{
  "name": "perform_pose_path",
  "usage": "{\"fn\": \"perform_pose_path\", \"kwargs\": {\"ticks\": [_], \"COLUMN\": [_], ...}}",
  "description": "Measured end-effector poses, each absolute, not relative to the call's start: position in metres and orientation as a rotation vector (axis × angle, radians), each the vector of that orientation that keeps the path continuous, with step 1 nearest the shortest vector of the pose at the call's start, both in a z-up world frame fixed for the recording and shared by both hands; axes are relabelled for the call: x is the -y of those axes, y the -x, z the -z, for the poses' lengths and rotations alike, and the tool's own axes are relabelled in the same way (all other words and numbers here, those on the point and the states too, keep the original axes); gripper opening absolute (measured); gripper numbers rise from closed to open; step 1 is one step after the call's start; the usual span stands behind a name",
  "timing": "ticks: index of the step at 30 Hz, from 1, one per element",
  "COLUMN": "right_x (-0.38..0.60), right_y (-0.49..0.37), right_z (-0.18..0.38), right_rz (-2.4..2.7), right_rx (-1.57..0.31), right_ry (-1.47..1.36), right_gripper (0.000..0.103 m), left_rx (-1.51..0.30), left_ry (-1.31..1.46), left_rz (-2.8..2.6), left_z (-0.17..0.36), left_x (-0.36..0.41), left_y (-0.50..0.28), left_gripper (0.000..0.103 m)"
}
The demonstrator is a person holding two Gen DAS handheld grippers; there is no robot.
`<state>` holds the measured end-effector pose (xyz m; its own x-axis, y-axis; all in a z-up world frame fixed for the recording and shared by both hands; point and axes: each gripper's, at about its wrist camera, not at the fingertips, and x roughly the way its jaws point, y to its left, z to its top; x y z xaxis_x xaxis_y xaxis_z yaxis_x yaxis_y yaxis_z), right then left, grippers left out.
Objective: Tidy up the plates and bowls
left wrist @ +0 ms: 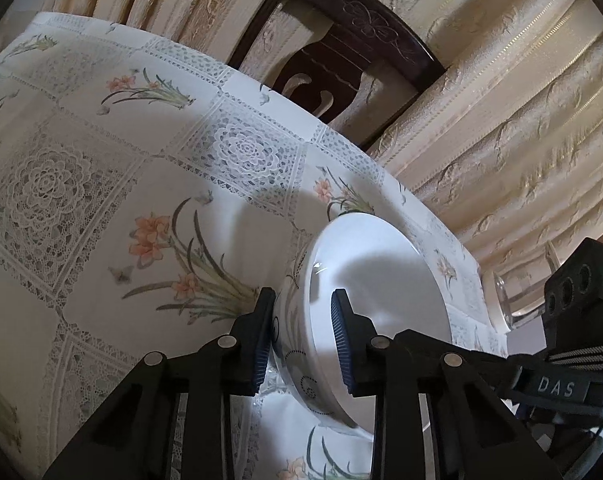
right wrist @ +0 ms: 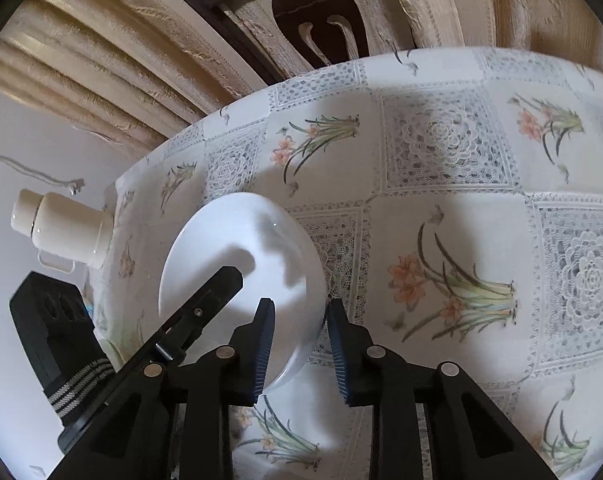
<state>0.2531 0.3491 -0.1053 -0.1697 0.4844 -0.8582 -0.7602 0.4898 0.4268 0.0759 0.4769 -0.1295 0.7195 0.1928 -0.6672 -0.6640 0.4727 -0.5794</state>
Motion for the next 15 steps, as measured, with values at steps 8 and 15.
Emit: {"fn": "perform_pose_path", "kwargs": {"ticks": [8, 15], "right_x": [-0.333, -0.309], "right_y": [-0.250, -0.242], "right_z": [0.090, 0.069], "right_rz": [-1.146, -1.154], "right_rx": [-1.300, -1.264], "right_ry": [0.251, 0.217], "right_gripper": [0.029, 0.029], "left_rx": [-0.555, -0.542], "left_ry": [0.896, 0.875], "left_rz": [-0.565, -0.531], "left_z": [0.112, 0.093], "left_x": [-0.469, -0.451], "left_y": [-0.072, -0.064], "left_gripper": [0.029, 0.029]}}
